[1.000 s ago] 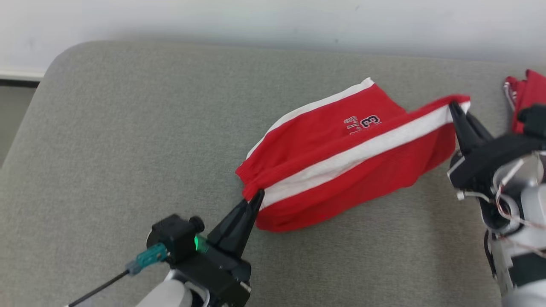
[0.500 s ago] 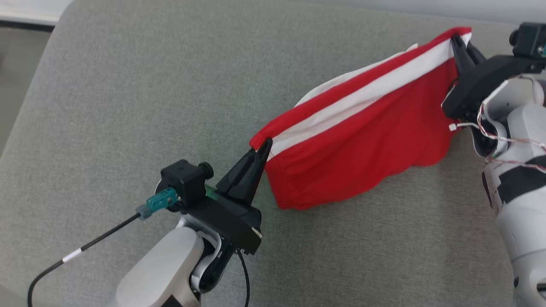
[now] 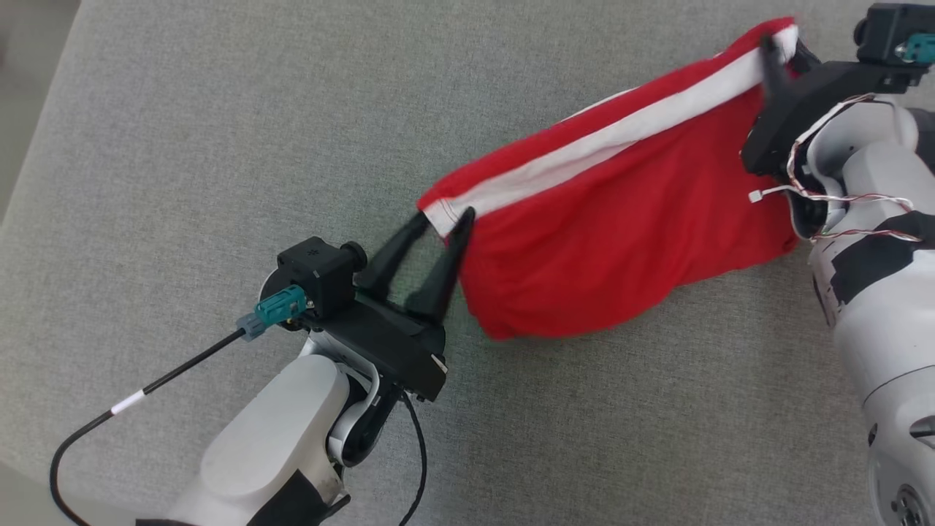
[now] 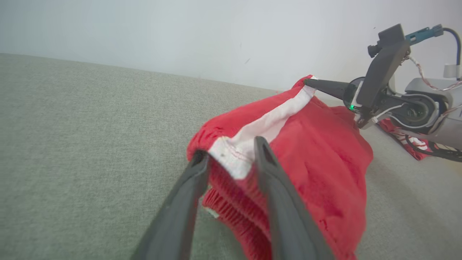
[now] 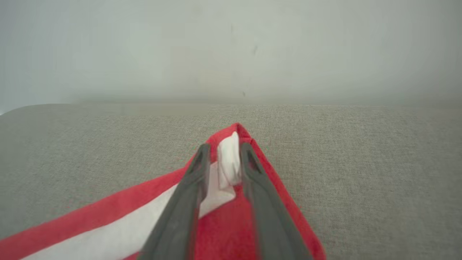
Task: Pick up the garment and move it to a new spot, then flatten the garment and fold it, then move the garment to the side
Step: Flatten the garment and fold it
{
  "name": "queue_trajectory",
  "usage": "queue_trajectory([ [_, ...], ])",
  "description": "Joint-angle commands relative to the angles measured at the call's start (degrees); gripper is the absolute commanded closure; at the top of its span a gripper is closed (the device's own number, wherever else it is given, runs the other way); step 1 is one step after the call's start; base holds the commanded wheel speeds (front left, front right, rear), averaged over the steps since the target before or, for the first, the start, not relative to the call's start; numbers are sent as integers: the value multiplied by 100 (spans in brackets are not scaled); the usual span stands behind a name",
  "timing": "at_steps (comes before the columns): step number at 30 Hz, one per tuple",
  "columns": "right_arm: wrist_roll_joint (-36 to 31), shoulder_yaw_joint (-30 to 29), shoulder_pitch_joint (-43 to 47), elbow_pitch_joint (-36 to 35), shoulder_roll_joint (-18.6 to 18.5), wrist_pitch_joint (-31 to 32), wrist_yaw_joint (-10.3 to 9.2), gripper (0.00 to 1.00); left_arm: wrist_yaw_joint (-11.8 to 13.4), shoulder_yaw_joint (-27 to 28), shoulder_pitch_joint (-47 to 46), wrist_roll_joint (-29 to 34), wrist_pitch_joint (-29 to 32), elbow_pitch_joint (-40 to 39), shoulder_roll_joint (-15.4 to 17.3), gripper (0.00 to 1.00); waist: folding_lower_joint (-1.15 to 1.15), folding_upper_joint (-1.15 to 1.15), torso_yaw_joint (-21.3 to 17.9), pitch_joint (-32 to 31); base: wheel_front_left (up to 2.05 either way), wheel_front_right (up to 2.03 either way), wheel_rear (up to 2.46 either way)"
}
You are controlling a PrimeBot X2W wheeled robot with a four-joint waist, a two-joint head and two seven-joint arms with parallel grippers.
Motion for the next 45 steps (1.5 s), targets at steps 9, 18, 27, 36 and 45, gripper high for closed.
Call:
queue_trajectory([
  [9, 299, 558, 276, 101, -22, -407, -17, 0, 7, 446, 535, 402, -18, -101, -6, 0, -2, -1, -84, -439, 0, 0, 0],
  [18, 949, 1066, 848, -53, -554, -431, -17, 0, 220, 1530, 1309, 1357, -17, -798, 13, 0, -2, -1, -31, -797, 0, 0, 0],
  [27, 1322, 1185, 1130, 144, -826, -325, -17, 0, 273, 2703, 2135, 2229, -17, -1399, -222, 0, -2, -1, 1, -838, 0, 0, 0],
  [36, 1497, 1164, 1161, 534, -758, -190, -17, 0, 101, 3293, 2489, 2576, -18, -1425, -574, 0, -2, -1, 114, -742, 0, 0, 0],
  [45, 1661, 1046, 1231, 777, -625, -42, -17, 58, 4, 3377, 2520, 2725, -17, -1363, -742, 0, -2, -1, 235, -686, 0, 0, 0],
])
